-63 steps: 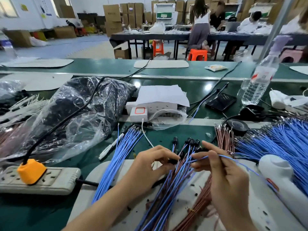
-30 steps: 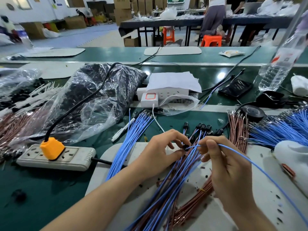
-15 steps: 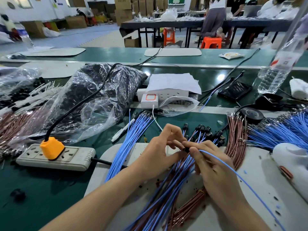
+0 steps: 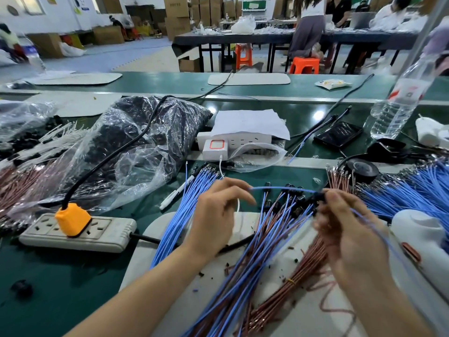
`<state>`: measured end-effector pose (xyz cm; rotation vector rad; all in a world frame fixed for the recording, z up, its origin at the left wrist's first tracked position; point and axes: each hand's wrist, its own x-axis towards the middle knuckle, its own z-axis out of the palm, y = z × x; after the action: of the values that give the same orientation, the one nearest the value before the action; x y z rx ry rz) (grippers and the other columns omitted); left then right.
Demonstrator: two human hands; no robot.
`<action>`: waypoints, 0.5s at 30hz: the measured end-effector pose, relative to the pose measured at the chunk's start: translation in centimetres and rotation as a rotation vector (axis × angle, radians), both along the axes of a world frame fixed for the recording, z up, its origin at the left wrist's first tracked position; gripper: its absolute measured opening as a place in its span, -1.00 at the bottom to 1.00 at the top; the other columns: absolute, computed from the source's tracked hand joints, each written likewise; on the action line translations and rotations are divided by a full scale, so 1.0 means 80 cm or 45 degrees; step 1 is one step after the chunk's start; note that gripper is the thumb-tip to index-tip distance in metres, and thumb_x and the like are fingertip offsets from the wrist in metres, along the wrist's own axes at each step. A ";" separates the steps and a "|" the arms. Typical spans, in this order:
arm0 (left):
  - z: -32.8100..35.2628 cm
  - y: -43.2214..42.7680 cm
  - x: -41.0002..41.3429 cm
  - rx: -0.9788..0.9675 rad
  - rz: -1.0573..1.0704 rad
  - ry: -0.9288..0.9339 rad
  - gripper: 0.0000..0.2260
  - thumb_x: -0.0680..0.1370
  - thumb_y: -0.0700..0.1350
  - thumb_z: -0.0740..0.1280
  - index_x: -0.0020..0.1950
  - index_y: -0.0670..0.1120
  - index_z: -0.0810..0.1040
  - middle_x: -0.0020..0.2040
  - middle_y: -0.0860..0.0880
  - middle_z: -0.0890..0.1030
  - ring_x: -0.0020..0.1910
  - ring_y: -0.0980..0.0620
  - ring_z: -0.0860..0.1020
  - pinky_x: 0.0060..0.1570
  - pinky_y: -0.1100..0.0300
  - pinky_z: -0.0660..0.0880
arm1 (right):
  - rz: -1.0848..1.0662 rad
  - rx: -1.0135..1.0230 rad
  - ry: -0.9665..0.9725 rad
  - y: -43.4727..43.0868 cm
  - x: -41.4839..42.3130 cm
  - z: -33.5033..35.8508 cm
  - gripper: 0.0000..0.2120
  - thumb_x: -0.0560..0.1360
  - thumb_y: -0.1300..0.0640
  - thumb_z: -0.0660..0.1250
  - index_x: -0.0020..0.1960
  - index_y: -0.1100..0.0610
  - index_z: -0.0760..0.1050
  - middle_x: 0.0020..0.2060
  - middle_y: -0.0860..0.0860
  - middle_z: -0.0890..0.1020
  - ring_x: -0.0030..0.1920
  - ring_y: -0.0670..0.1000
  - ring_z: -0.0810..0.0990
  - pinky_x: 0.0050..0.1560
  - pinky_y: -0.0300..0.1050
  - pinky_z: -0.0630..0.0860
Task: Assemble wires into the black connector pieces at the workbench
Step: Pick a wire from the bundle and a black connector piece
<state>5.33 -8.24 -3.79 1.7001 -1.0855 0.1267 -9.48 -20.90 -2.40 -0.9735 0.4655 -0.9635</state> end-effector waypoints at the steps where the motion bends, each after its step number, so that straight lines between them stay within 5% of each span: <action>1: 0.002 0.001 0.006 -0.049 0.190 -0.010 -0.64 0.46 -0.52 0.25 -0.12 -0.10 0.66 -0.06 0.06 0.59 -0.04 0.21 0.54 0.03 0.34 0.46 | -0.052 0.141 -0.070 -0.010 -0.005 0.005 -0.90 0.37 0.16 0.38 -0.30 0.10 0.63 -0.47 -0.02 0.58 -0.53 -0.12 0.47 -0.47 -0.32 0.48; 5: 0.004 0.002 0.034 -0.093 0.722 0.360 -0.71 0.56 -0.30 0.24 -0.05 0.10 0.56 0.02 0.04 0.58 0.08 -0.13 0.51 0.27 -0.16 0.31 | -0.300 0.419 -0.199 -0.044 -0.019 0.011 -0.83 0.51 0.20 0.32 -0.25 0.11 0.42 -0.53 -0.09 0.51 -0.54 -0.19 0.40 -0.49 -0.36 0.36; 7: 0.001 0.002 0.037 0.071 0.849 0.456 -0.81 0.55 -0.22 0.26 0.09 0.03 0.50 0.17 -0.02 0.51 0.27 -0.11 0.39 0.42 -0.08 0.06 | -0.373 0.365 -0.154 -0.048 -0.019 0.007 -0.80 0.53 0.21 0.31 -0.26 0.09 0.41 -0.56 -0.09 0.50 -0.55 -0.19 0.39 -0.49 -0.36 0.35; 9: 0.000 0.001 0.031 0.163 0.879 0.226 -0.74 0.48 -0.24 0.31 0.15 -0.07 0.45 0.32 -0.03 0.37 0.42 -0.05 0.20 0.46 -0.02 -0.13 | -0.449 0.111 -0.038 -0.041 -0.019 0.007 -0.82 0.53 0.22 0.33 -0.24 0.07 0.47 -0.53 -0.08 0.54 -0.53 -0.17 0.42 -0.49 -0.35 0.39; 12: 0.009 -0.001 0.005 -0.093 0.417 -0.218 -0.76 0.45 -0.28 0.30 0.11 -0.18 0.45 0.26 -0.04 0.40 0.26 0.05 0.39 0.35 0.24 0.21 | -0.438 -0.652 0.266 -0.009 -0.013 0.005 -0.89 0.48 0.14 0.39 -0.16 -0.06 0.56 -0.38 -0.09 0.63 -0.45 -0.13 0.54 -0.41 -0.38 0.49; 15: 0.004 -0.001 -0.031 -0.066 -0.225 -0.149 -0.67 0.48 -0.27 0.37 0.21 -0.08 0.42 0.03 0.10 0.56 -0.19 0.21 0.52 -0.12 0.41 0.42 | -0.325 -1.240 0.399 0.033 -0.001 -0.005 -0.92 0.43 0.05 0.45 -0.09 -0.04 0.59 -0.35 -0.16 0.62 -0.36 -0.16 0.59 -0.30 -0.40 0.51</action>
<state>2.83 -8.28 -3.49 1.5588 -1.3031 0.1420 -9.53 -18.23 -2.81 -1.9978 0.3763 -1.3032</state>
